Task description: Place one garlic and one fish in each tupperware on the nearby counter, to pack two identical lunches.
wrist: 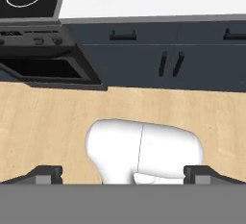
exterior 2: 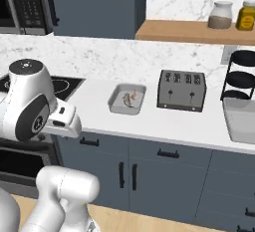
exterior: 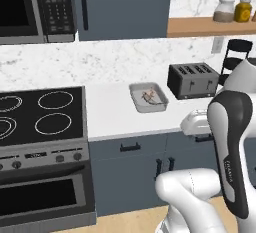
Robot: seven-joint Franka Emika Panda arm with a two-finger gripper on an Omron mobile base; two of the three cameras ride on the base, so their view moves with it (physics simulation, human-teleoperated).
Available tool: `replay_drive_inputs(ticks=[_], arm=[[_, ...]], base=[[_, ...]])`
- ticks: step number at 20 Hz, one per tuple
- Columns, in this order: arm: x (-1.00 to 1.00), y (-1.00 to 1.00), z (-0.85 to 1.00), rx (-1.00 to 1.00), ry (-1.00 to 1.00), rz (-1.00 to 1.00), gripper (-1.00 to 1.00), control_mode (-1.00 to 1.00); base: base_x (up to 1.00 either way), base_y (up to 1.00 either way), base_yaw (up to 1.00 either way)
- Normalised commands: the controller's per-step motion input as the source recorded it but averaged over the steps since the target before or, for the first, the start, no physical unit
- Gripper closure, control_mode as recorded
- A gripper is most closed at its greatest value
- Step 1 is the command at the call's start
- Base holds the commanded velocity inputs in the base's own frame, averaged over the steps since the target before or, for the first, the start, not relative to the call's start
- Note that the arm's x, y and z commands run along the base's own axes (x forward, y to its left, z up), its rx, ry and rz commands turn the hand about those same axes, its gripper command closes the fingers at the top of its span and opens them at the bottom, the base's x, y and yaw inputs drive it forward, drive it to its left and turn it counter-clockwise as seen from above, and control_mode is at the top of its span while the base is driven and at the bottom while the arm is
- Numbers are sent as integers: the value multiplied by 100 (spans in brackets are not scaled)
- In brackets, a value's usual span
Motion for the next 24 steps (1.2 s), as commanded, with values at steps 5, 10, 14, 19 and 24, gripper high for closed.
replay_drive_inputs(ticks=[5,10,14,19,24], arm=[[0,0,0,0,0,0,-100,100],[0,0,0,0,0,0,-100,100],[0,0,0,0,0,0,-100,100],[0,0,0,0,0,0,-100,100],[0,0,0,0,0,0,-100,100]], base=[[-51,-81,11],[-4,-89,0],[0,-100,0],[0,-99,0],[0,-92,0]])
